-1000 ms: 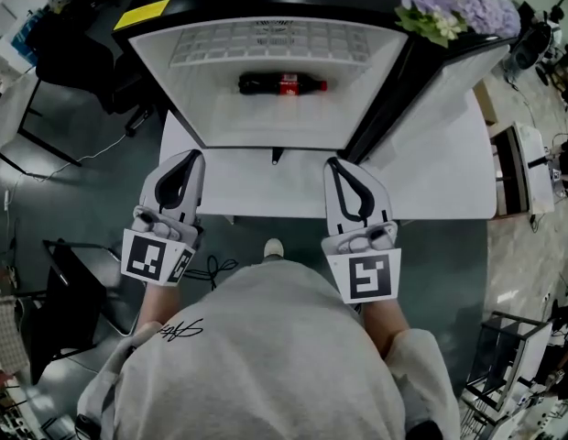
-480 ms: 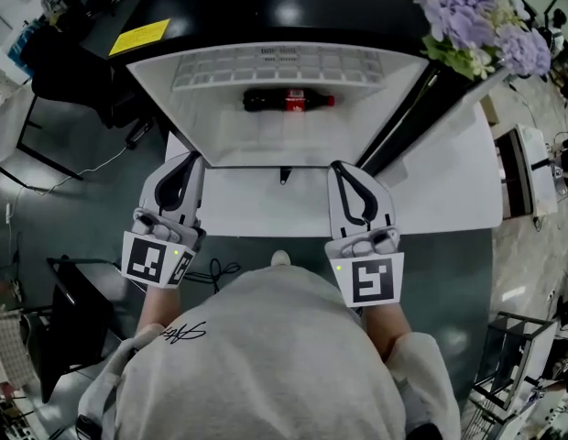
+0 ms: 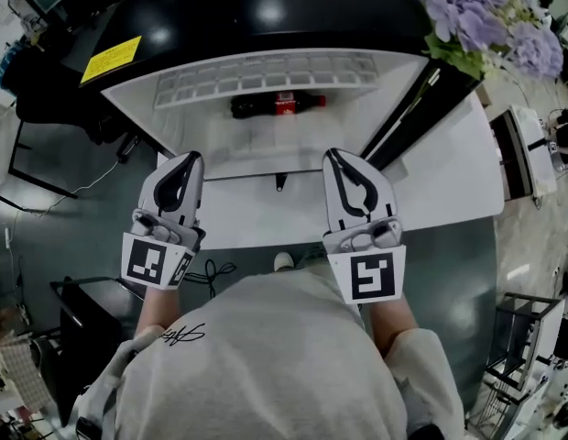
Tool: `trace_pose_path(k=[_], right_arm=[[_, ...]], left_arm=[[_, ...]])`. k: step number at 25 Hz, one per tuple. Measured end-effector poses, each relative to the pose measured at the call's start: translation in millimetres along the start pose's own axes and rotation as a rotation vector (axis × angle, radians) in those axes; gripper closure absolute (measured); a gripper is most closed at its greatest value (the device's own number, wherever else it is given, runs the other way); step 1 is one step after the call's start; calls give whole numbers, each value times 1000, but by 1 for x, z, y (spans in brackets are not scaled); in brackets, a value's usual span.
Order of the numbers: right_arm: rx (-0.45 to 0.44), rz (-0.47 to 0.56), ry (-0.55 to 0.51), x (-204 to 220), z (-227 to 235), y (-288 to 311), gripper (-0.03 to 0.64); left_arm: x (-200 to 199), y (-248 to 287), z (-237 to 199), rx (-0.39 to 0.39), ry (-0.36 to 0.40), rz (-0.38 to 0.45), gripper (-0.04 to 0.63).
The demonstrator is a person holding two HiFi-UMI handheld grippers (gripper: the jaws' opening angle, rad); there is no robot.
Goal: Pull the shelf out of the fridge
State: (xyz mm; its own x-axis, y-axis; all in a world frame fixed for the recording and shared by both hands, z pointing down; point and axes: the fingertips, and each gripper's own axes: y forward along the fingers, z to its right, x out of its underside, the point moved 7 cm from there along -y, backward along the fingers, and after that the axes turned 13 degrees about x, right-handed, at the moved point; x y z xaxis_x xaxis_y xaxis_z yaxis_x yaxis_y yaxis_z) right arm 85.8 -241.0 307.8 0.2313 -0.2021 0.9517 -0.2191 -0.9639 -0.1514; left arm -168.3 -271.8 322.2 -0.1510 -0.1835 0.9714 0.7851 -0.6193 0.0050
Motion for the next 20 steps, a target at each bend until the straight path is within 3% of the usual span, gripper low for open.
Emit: trace_pose_path(k=[9,14,17,20], right_arm=[[-66,46,-101,-7,8,21,603],[-104,118,-230,-20,6,34,601],[-121,162,-377,-24,2,40,595],[-162,184,-453,-22,-4,47,524]], left_arm=[[-15,31,0,16,104,-21,592],[-25,43,1,15,244,-110,585],[-29,50,-2,19,304,-136,507],[-36,58,-3,15,393,-141,473]])
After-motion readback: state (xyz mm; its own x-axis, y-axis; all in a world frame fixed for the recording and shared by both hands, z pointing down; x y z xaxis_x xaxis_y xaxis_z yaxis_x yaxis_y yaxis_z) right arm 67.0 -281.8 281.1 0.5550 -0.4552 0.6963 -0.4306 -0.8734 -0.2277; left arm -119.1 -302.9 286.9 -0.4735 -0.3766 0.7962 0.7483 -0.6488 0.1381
